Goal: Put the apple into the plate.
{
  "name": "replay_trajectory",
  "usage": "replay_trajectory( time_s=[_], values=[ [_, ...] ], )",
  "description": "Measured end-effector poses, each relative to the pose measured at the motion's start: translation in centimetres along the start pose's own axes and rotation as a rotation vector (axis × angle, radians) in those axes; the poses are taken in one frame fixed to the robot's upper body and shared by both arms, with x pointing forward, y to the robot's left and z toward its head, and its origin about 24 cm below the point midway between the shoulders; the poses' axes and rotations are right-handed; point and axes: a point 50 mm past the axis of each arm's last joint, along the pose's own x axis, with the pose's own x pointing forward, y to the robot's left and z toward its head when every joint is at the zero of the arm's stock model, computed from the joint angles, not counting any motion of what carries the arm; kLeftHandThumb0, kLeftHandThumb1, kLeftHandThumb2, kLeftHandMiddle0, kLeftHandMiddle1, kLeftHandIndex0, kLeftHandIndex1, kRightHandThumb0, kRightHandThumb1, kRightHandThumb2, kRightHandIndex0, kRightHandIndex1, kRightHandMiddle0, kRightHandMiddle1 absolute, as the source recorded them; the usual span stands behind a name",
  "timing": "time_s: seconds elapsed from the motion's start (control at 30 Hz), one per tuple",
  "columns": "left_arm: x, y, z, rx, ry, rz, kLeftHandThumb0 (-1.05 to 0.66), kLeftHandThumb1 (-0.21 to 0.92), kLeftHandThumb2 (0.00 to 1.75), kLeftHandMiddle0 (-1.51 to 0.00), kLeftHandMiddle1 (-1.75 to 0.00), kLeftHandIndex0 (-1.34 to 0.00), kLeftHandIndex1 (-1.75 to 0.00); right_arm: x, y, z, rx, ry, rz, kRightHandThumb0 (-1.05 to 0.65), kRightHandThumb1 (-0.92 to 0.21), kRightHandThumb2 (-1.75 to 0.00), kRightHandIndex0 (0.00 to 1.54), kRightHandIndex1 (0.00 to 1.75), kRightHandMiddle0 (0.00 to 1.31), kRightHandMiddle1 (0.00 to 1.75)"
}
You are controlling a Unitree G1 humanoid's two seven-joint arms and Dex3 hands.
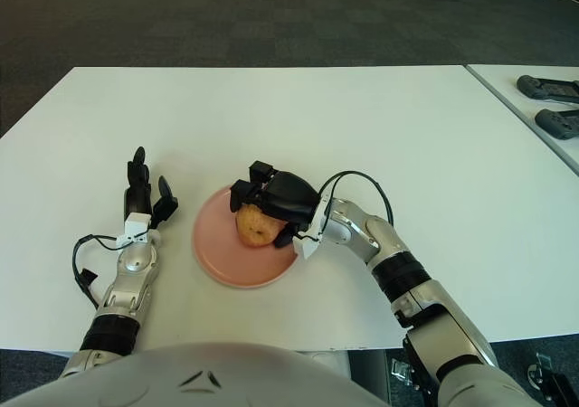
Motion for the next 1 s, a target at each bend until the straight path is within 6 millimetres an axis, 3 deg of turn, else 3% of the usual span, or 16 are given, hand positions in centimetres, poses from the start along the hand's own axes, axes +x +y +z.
replay_trajectory(
  time_s=[0.07, 0.13, 0.17, 0.2, 0.27, 0.33, 0.37, 0.47, 0.57, 0.7, 1.0],
  values=[
    [0.01, -0.01, 0.00, 0.002, 0.002, 0.000, -0.75, 0.92, 0.95, -0.18, 0.00, 0.00, -0.37, 0.00, -0.04, -0.01, -0.001, 0.001, -0.002, -0.01, -0.34, -1.23, 0.61, 1.74, 0.47, 1.56],
    [0.02, -0.01, -0.01, 0.004, 0.005, 0.000, -0.75, 0.92, 0.96, -0.18, 0.00, 0.00, -0.37, 0.00, -0.07, -0.03, -0.002, 0.003, -0.004, -0.19, -0.60, -0.92, 0.42, 1.75, 0.35, 1.65],
    [0.02, -0.01, -0.01, 0.005, 0.005, 0.000, -0.76, 0.92, 0.96, -0.18, 0.00, 0.00, -0.36, -0.01, -0.09, -0.04, -0.006, 0.004, -0.007, -0.38, -0.71, -0.76, 0.29, 1.62, 0.23, 1.57],
    [0.02, -0.01, -0.02, 0.006, 0.007, 0.000, -0.76, 0.92, 0.96, -0.18, 0.00, 0.00, -0.36, -0.02, -0.10, -0.04, -0.011, 0.004, -0.008, -0.45, -0.75, -0.70, 0.24, 1.58, 0.18, 1.54],
    [0.03, -0.01, -0.01, 0.007, 0.008, 0.000, -0.76, 0.92, 0.96, -0.18, 0.00, 0.00, -0.36, -0.03, -0.11, -0.04, -0.029, 0.005, -0.004, -0.63, -0.85, -0.55, 0.12, 1.32, 0.07, 1.31],
    [0.04, -0.01, 0.00, 0.008, 0.009, 0.000, -0.76, 0.92, 0.97, -0.18, 0.00, 0.00, -0.36, -0.07, -0.11, -0.05, -0.048, 0.005, 0.007, -0.71, -0.89, -0.51, 0.07, 1.15, 0.04, 1.17],
    [0.04, -0.02, 0.00, 0.009, 0.009, 0.000, -0.76, 0.92, 0.97, -0.18, 0.00, 0.00, -0.36, -0.10, -0.10, -0.07, -0.054, 0.005, 0.014, -0.76, -0.90, -0.52, 0.05, 0.86, 0.02, 0.96],
    [0.05, -0.02, -0.02, 0.014, 0.010, -0.002, -0.76, 0.92, 0.97, -0.18, 0.00, 0.00, -0.36, -0.12, -0.20, -0.19, -0.084, 0.005, 0.060, -0.85, -0.91, -0.55, 0.05, 0.40, 0.01, 0.63],
    [0.06, -0.05, -0.01, 0.018, 0.010, -0.004, -0.75, 0.92, 0.97, -0.18, 0.00, 0.00, -0.36, -0.12, -0.49, -0.42, -0.117, 0.011, 0.107, -0.93, -0.92, -0.58, 0.02, 0.16, 0.00, 0.38],
    [0.09, -0.07, 0.01, 0.020, 0.009, -0.005, -0.75, 0.92, 0.97, -0.18, 0.00, 0.00, -0.36, -0.29, -0.77, -0.60, -0.143, 0.025, 0.147, -1.02, -0.92, -0.59, 0.00, 0.03, 0.00, 0.16],
    [0.11, 0.00, -0.02, 0.025, 0.010, -0.006, -0.75, 0.92, 0.97, -0.18, 0.00, 0.00, -0.34, -0.39, -0.95, -0.47, -0.163, 0.024, 0.197, -1.05, -0.92, -0.62, 0.00, 0.00, 0.00, 0.01]
  ],
)
